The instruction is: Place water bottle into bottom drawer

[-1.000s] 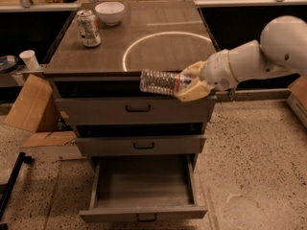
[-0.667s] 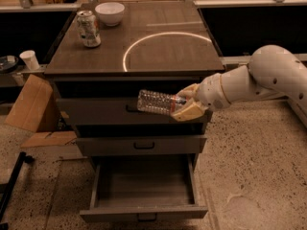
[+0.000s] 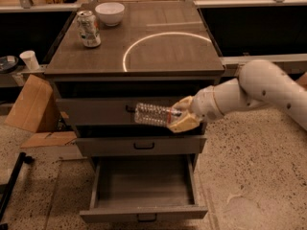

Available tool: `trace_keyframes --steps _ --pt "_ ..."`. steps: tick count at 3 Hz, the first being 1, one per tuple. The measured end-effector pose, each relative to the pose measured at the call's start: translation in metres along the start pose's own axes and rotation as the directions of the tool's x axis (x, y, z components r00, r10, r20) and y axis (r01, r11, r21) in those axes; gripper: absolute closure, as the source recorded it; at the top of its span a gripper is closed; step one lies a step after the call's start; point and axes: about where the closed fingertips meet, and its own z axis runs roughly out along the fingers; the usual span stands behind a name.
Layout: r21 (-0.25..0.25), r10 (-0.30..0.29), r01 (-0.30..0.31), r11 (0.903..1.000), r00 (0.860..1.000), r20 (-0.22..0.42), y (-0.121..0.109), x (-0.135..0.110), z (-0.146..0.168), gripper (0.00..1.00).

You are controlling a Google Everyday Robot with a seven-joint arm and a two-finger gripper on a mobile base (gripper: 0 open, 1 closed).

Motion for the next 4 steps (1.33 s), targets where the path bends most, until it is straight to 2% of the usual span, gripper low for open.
trace_keyframes --steps 1,2,3,4 --pt "0.002 0.046 -0.046 0.9989 0.999 0.013 0.017 0.049 0.029 1.00" --pt "0.013 0.106 -0.106 0.9942 0.994 0.025 0.038 0.113 0.063 1.00" --pt "0.020 0.205 -0.206 0.9784 0.978 0.031 0.054 0.188 0.112 1.00" --pt "0.022 0.209 -0.209 0.9776 0.978 0.028 0.055 0.189 0.114 1.00"
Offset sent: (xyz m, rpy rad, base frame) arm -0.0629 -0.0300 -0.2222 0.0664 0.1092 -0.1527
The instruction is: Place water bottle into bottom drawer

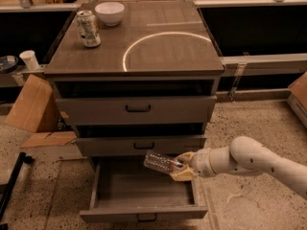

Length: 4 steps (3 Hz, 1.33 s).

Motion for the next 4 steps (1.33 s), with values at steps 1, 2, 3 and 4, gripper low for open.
trace_keyframes --steps 1,2,3,4 --pt "0.041 0.051 -0.049 0.9979 0.998 -0.039 -0.017 0.050 0.028 1.00" --pt "0.071 0.151 -0.146 0.9867 0.986 -0.065 -0.039 0.128 0.072 1.00" --pt "0.081 0.226 -0.220 0.9721 0.971 -0.079 -0.060 0.186 0.117 1.00" --pt "0.061 0.275 -0.271 0.9606 0.959 -0.074 -0.086 0.227 0.168 1.00"
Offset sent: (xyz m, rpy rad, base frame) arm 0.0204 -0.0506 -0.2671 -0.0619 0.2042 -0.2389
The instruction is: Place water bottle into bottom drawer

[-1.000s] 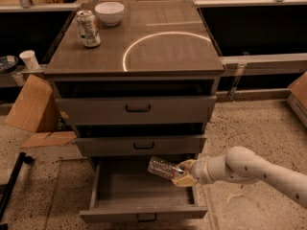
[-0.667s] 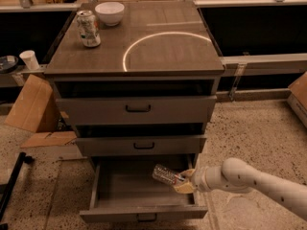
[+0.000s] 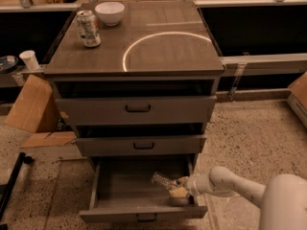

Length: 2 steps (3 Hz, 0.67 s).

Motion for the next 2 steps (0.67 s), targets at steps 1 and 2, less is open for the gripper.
trace_keyframes --steps 1,2 --pt "-0.023 0.012 -0.011 0.9997 1.000 0.005 -0.018 0.005 0.029 1.00" --pt "-0.069 0.012 -0.012 0.9975 1.000 -0.004 -0.028 0.005 0.060 0.81"
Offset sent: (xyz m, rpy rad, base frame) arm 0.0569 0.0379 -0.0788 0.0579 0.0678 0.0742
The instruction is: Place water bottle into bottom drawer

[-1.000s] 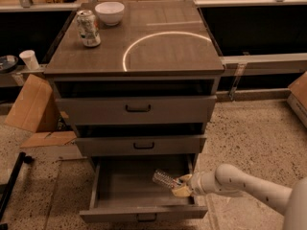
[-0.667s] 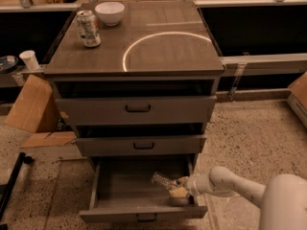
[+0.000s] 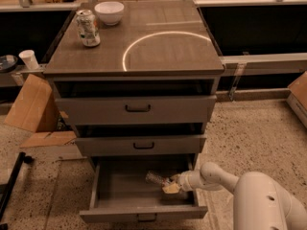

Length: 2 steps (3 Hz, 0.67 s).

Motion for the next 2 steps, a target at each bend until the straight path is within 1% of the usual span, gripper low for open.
trace_keyframes --steps 1,2 --pt "-0.044 -0.015 0.015 0.9989 1.000 -0.001 -0.006 -0.006 0.026 0.58" --pt "-0.079 -0.022 0.021 0.9966 1.000 -0.013 -0.007 -0.008 0.047 0.34"
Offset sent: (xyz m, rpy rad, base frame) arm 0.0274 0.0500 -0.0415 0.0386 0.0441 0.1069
